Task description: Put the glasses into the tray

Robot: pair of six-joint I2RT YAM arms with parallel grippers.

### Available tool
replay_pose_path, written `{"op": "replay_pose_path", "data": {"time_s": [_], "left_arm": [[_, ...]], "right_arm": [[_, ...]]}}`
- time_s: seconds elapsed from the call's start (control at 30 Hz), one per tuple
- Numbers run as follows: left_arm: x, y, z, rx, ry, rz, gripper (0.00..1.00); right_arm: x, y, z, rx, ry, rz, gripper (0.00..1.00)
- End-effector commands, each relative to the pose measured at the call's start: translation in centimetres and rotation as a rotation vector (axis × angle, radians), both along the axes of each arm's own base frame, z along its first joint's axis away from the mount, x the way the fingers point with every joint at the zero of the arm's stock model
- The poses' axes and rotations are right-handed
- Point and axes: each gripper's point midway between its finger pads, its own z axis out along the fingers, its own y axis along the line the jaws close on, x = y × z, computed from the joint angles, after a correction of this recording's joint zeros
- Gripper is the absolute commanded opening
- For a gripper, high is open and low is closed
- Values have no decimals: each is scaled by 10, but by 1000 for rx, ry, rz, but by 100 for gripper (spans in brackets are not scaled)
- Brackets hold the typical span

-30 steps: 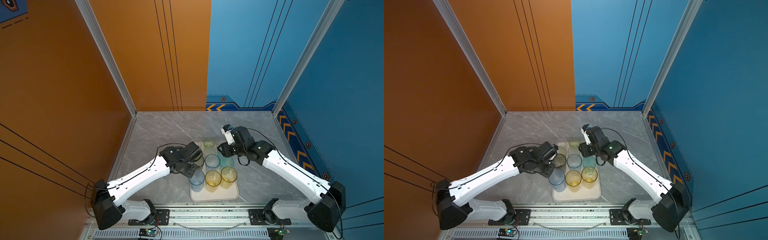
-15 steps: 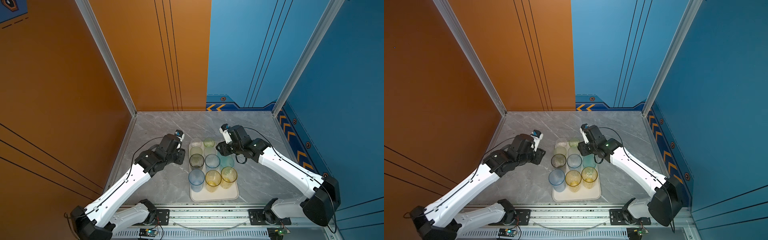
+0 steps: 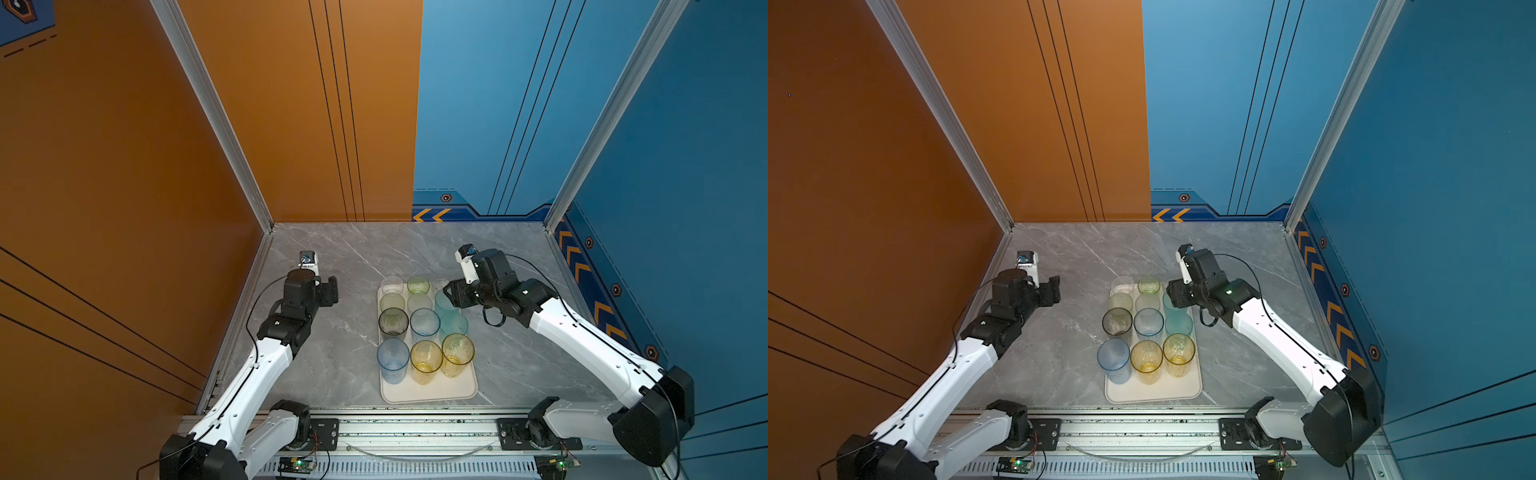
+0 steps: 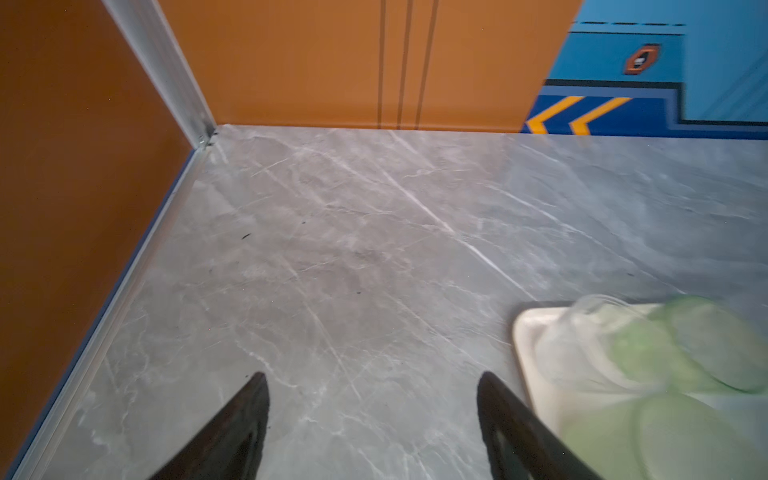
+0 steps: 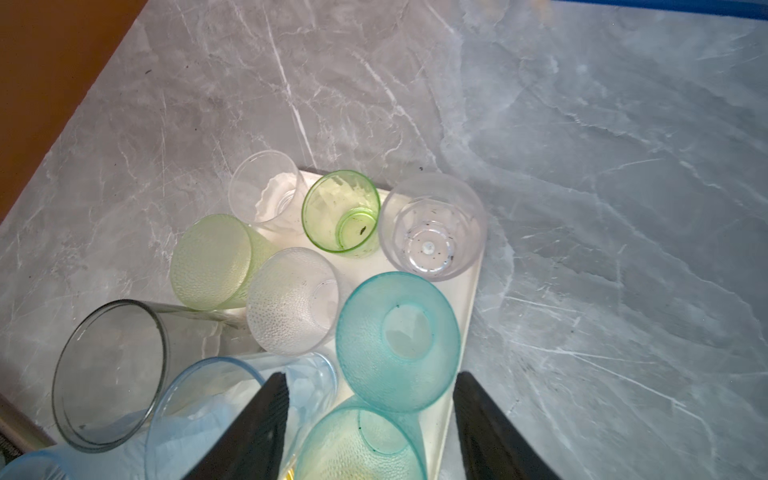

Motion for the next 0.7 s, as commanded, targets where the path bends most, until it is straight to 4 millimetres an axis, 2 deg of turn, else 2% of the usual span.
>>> {"op": "replay_pose_path", "data": {"time_s": [0.0, 0.13, 0.33, 0.53, 0.6, 0.67], "left_arm": [[10, 28, 6, 21, -194, 114, 99], [2, 45, -24, 146, -217, 170, 97], [14, 56, -61, 167, -210, 214, 98], [33, 41, -87, 170, -198, 145, 97], [39, 33, -92, 204, -221, 118, 98], [37, 32, -95, 219, -190, 128, 98]], "right_arm": [[2, -22, 4, -1, -53, -58, 65], [5, -45, -4, 4, -48, -120, 66], [15, -71, -18, 12, -52, -214, 66], [17, -108, -28, -23, -69, -334, 67], [17, -129, -30, -58, -103, -400, 68], [17, -148, -31, -87, -146, -462, 69]]}}
